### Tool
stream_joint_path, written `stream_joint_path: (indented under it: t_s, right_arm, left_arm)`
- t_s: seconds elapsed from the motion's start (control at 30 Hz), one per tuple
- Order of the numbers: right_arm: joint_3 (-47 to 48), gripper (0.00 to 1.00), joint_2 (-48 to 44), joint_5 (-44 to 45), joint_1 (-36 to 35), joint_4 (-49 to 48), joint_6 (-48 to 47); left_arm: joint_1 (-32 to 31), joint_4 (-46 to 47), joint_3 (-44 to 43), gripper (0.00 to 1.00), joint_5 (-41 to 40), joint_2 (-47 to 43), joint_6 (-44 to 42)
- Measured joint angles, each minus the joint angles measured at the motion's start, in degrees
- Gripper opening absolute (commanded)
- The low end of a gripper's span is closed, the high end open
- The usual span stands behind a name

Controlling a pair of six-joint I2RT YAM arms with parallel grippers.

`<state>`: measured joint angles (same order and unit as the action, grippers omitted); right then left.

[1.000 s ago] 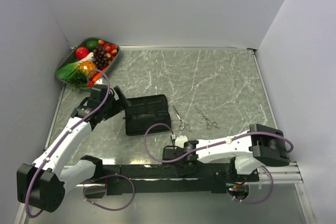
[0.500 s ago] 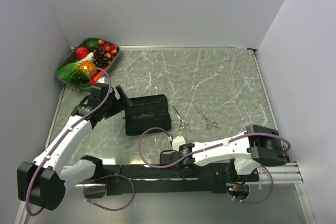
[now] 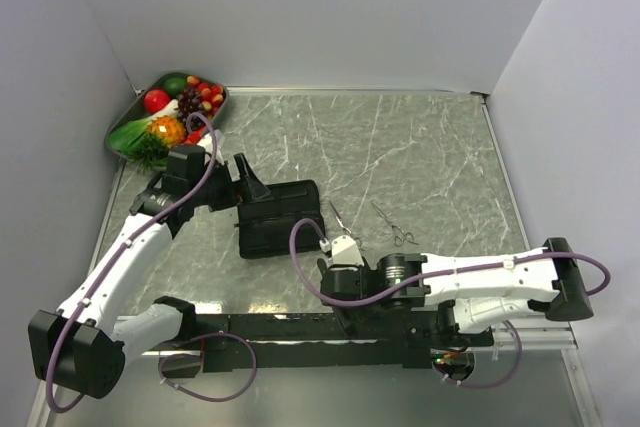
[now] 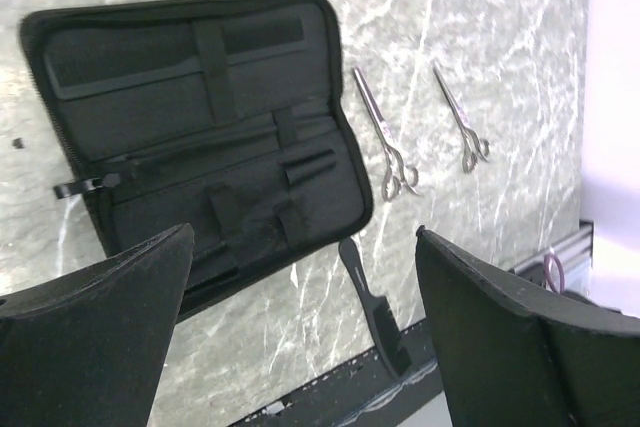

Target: Sort the hair-cutting tools

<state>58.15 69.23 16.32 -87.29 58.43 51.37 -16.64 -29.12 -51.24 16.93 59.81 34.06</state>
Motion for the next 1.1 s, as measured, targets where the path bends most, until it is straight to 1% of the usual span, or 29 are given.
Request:
stream_joint_path:
  t_s: [0.1, 0.27, 0.4, 0.7, 0.87, 1.1]
  right_arm:
    - [-1.01, 0.68, 2.34, -0.31, 0.33, 0.39, -0.04]
    - [-7.39, 0.73, 4.44, -2.38, 0.33, -4.17, 2.73]
    - [-9.86, 0.74, 8.09, -4.02, 0.33, -8.98, 4.48]
    - [-10.93, 0.74, 13.90, -7.17, 0.33, -17.55, 6.16]
    - [-10.91, 0.74, 17.25, -7.02, 0.33, -16.81, 8.81]
    - [-10.84, 0.74, 17.59, -5.79, 0.33, -15.69, 11.96]
  left_arm:
    - [0.00, 0.28, 0.35, 0.97, 1.55, 0.00, -0.28]
    - [-0.02, 0.70, 0.90, 0.97, 3.58, 0.02, -0.46]
    - [-0.02, 0.48, 0.90, 0.97, 4.26, 0.02, -1.03]
    - [0.00, -0.70, 0.90, 0.97, 4.76, 0.85, -2.40]
    - [-0.02, -1.18, 0.87, 0.97, 4.76, 1.09, -3.28]
    - [0.00, -1.33, 0.87, 0.97, 4.90, 1.31, -3.45]
